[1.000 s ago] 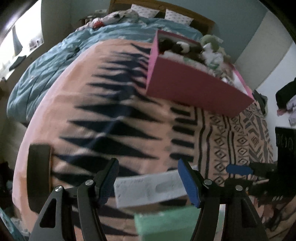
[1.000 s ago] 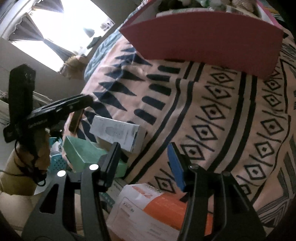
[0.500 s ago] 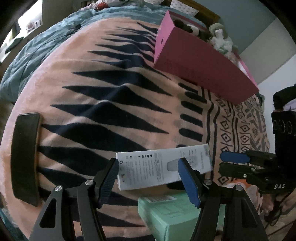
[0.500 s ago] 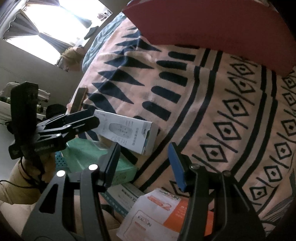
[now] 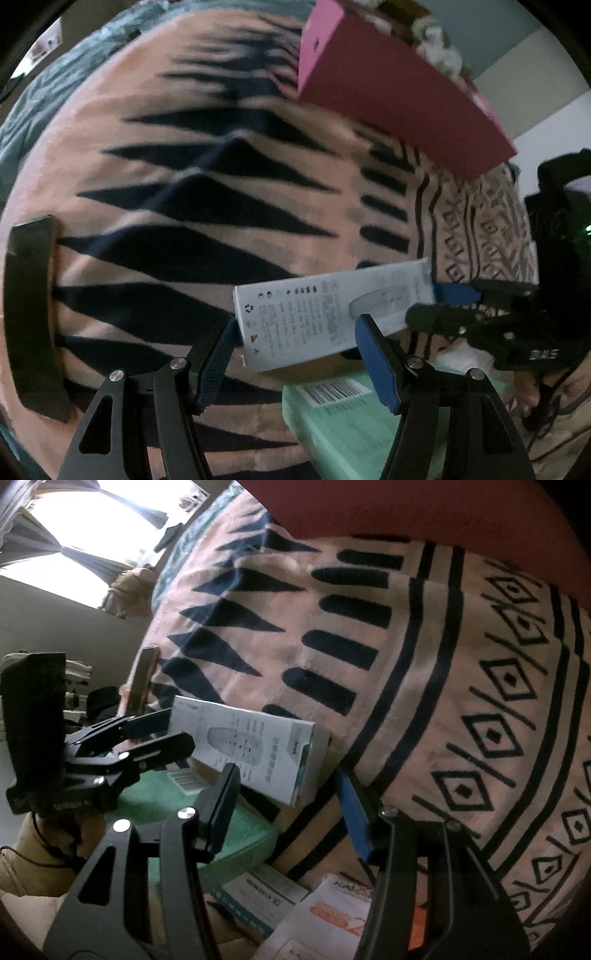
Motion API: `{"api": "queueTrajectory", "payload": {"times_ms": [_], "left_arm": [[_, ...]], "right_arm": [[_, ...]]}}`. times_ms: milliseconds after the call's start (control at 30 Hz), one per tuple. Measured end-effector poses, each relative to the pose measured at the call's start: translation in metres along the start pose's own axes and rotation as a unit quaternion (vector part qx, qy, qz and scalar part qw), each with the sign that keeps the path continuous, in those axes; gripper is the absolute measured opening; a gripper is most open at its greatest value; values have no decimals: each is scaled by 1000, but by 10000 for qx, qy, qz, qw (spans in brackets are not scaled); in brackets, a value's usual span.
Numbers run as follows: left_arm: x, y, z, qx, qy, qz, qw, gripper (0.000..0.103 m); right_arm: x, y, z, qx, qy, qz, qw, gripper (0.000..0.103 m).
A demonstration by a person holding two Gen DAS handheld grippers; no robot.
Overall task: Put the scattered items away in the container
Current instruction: 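Lift the white box with both grippers off the blanket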
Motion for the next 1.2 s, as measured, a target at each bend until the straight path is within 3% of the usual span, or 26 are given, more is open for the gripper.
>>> {"api": "queueTrajectory", "payload": {"times_ms": [100,233,367,500,700,833,1200], "left_arm": [[-1,0,0,-57,57,30,10000,65],[0,-5,5,-94,276,218,9993,56],[-19,-9,16,-277,418,62,9987,56],[-43,-13,7,-303,382,-156,9987,56],[-57,-15,-4,-283,109,-163,9994,53],[-50,-15,-6,-131,-2,-23,9999,53],[-60,-26,-20,468,-110,-402,9980,53]], "right_arm": [[2,-2,-2,-13,75,22,10000,56],[2,-2,5,-102,364,21,9993,47],[-4,2,31,-422,423,-111,9982,44],[-13,8,57,-710,601,-120,9956,43],[-42,16,56,-639,529,-357,9959,41],[-49,19,48,-538,473,-351,9968,41],[-46,19,40,-647,478,-483,9956,45]]}}
Point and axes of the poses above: each gripper's, at about its wrist camera, not at the fingertips, and z roughly against the way its jaws point, x to its left, y to its underside, the point moved 1 cm from there along -z, roughly the way its jaws point, and after that the axes turned 5 degrees about z, right-handed, at the moved point
